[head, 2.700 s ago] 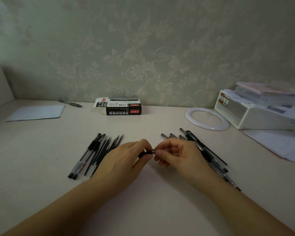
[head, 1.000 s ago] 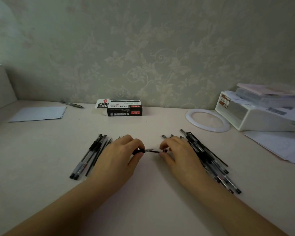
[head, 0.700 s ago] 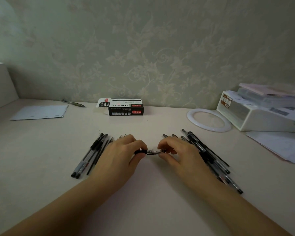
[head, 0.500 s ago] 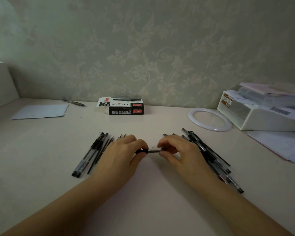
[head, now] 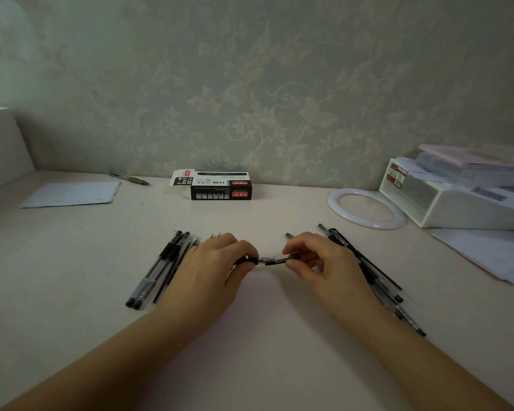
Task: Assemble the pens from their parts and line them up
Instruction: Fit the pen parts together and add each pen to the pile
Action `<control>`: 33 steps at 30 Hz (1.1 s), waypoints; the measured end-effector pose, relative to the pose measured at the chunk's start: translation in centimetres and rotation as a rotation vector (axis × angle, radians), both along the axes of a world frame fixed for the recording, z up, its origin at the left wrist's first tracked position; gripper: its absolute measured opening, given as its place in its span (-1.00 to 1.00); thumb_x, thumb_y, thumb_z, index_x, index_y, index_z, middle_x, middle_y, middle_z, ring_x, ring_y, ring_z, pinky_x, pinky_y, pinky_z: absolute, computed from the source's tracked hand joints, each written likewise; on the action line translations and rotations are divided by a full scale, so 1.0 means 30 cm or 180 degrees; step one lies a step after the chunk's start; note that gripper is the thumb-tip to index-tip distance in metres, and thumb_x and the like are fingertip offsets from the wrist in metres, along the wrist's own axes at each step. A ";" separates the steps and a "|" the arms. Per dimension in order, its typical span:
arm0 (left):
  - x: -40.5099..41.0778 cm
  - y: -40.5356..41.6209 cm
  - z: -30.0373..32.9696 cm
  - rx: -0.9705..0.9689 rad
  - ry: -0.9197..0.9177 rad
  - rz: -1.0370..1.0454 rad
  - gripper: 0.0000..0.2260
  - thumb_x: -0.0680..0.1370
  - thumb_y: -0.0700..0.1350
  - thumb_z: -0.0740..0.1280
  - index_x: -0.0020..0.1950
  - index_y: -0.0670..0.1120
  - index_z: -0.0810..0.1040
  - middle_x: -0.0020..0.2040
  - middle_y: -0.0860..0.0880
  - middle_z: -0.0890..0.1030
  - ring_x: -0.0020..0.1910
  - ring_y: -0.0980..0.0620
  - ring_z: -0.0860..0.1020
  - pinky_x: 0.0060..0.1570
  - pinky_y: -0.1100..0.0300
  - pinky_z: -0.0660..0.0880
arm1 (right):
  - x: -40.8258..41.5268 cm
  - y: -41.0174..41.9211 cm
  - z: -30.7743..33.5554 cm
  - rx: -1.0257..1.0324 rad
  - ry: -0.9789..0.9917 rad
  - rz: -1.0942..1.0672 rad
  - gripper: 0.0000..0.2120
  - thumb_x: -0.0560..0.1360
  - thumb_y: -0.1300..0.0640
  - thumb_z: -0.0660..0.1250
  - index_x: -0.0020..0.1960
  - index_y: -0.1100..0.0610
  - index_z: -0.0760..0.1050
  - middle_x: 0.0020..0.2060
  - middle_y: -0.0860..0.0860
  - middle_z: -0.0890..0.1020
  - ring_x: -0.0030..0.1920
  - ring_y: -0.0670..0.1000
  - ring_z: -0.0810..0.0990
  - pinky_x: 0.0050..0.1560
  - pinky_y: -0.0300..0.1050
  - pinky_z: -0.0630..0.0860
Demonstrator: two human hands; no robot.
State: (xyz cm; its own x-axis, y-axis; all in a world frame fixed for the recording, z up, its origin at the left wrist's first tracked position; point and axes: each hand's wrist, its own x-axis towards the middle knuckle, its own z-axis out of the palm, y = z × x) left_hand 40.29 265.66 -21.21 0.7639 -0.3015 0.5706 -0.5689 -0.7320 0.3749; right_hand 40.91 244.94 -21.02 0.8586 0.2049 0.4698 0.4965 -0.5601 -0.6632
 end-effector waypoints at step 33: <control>0.007 0.019 0.054 -0.0398 -0.0228 0.0599 -0.94 0.51 -0.14 0.40 -0.05 -0.05 0.64 -0.12 0.03 0.49 -0.29 0.07 0.47 -0.25 0.23 0.37 | 0.015 0.026 0.002 0.0137 0.0032 -0.0229 -0.69 0.45 0.24 0.48 0.16 0.02 0.59 -0.13 -0.11 0.66 -0.17 -0.16 0.61 -0.10 -0.44 0.48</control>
State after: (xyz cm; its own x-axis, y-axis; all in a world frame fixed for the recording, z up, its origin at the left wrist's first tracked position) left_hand 40.49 266.22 -19.58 0.7562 -0.0811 0.6493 -0.4552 -0.7781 0.4329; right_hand 41.37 245.70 -20.97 0.8752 0.1223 0.4681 0.4492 -0.5648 -0.6922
